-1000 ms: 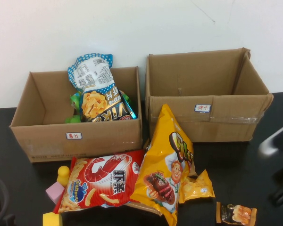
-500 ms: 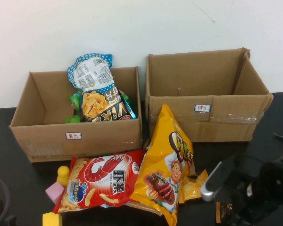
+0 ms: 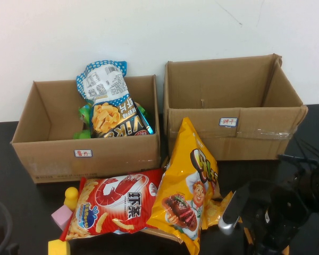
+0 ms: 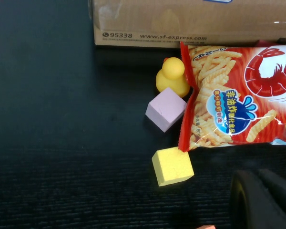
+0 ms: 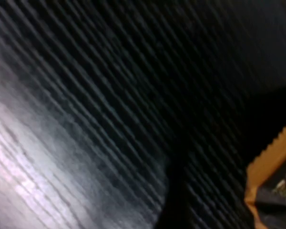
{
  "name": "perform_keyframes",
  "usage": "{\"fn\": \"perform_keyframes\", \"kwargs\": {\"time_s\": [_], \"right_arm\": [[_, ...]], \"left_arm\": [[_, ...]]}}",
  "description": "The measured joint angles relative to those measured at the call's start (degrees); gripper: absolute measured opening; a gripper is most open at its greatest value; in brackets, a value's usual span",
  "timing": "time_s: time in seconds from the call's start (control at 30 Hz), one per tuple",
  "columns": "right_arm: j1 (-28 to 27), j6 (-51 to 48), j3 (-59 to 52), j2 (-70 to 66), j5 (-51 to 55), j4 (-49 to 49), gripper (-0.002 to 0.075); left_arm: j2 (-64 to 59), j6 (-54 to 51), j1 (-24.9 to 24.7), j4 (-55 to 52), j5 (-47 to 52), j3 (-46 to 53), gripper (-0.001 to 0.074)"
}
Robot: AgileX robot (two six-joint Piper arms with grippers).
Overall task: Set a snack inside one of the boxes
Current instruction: Pick up the biscuit
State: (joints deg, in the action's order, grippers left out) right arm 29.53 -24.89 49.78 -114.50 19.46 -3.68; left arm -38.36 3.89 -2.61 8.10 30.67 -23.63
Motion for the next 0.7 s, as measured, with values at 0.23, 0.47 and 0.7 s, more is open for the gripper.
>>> {"fn": "perform_keyframes", "kwargs": {"time_s": [0.23, 0.47, 0.7], "right_arm": [[0.0, 0.3, 0.8, -0.5, 0.5, -1.5, 0.0310], [0.0, 7.2, 7.2, -1.7, 12.4, -3.5, 0.0183], [0.0, 13.4, 18.6, -1.8, 27.6, -4.6, 0.0175]], "left_arm": [[0.0, -0.1, 0.0, 0.3, 0.0, 0.0, -0.0001], [0.0, -0.1, 0.0, 0.3, 0.0, 0.0, -0.0001], [0.0, -0.1, 0.0, 1.5, 0.0, 0.0, -0.0001]]}}
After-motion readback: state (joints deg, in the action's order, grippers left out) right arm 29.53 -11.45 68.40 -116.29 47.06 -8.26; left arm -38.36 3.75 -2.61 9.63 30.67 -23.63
